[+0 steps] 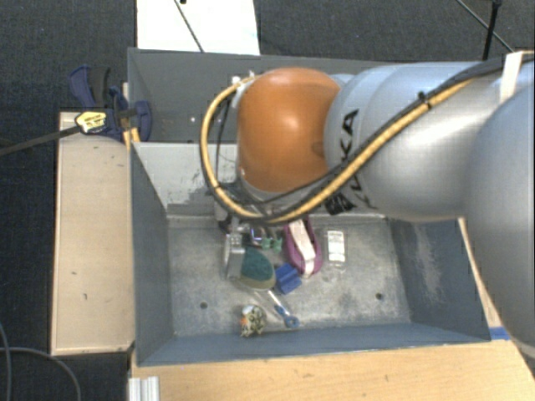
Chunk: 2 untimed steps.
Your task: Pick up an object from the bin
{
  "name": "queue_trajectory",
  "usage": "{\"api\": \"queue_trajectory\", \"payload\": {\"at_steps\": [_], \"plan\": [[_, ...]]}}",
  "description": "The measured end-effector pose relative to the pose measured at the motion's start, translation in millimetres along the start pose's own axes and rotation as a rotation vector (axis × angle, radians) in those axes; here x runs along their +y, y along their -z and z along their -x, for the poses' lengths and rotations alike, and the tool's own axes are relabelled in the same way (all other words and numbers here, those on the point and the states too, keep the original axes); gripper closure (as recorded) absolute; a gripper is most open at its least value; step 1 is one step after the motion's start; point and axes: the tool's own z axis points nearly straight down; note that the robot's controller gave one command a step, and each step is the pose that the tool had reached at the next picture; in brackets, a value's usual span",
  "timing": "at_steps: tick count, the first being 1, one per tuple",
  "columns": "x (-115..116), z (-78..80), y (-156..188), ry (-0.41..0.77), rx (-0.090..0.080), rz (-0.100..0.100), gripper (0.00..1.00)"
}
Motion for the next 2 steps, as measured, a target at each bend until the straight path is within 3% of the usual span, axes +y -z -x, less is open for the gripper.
{"api": "queue_trajectory", "payload": {"at_steps": [1, 2], "plan": [[-75, -0.7, -54, -0.043, 0.005, -0.006, 0.00], [-134, -11.2, -132, -0.093, 0.005, -0.005, 0.00]]}}
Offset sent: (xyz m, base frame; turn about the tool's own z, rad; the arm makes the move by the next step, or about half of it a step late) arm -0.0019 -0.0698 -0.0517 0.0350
